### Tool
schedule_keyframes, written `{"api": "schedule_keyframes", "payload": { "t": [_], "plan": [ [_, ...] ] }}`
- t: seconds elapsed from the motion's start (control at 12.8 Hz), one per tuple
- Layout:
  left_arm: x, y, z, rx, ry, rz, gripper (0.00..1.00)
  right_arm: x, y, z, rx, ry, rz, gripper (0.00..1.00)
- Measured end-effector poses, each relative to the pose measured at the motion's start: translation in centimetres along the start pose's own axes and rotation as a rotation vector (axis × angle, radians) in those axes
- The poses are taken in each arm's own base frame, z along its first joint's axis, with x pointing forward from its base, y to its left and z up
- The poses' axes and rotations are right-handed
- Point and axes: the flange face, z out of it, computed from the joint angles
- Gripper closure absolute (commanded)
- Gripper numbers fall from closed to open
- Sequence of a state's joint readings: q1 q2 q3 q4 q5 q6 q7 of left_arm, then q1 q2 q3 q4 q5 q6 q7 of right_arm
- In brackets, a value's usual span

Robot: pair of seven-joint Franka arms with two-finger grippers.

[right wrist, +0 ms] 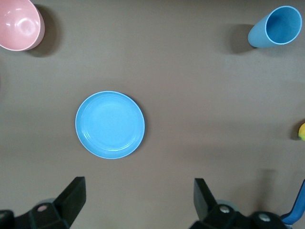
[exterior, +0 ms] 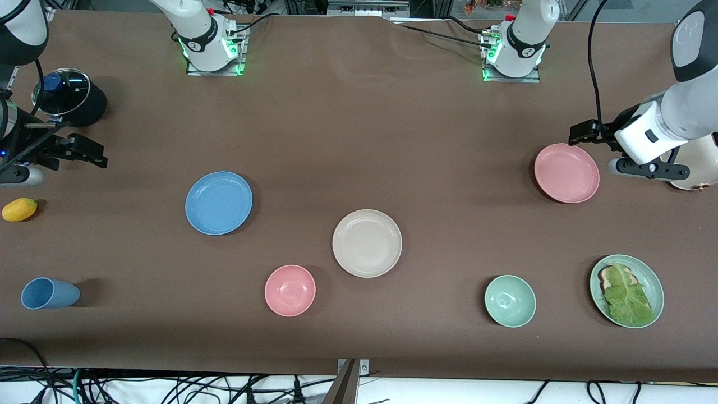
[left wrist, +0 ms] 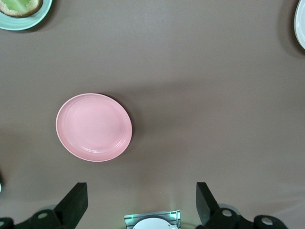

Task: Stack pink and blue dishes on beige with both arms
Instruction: 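Move the left gripper down to the rim of the pink plate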

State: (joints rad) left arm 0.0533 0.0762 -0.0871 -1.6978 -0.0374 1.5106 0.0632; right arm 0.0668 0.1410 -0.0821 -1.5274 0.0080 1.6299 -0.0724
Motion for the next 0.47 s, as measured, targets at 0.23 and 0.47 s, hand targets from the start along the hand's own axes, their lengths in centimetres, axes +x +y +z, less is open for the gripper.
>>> {"api": "schedule_keyframes", "payload": {
  "t": [0.23,0.47],
  "plan": [
    [0.3,-0.3,0.3,-0.002,-0.005,-0.004,0.00,0.0,0.0,0.0,0.000,0.000,0.000,0.00],
    [1.0,-1.1,1.5,-0.008,-0.031,-0.016,0.00,0.0,0.0,0.0,0.000,0.001,0.001,0.00]
  ]
}}
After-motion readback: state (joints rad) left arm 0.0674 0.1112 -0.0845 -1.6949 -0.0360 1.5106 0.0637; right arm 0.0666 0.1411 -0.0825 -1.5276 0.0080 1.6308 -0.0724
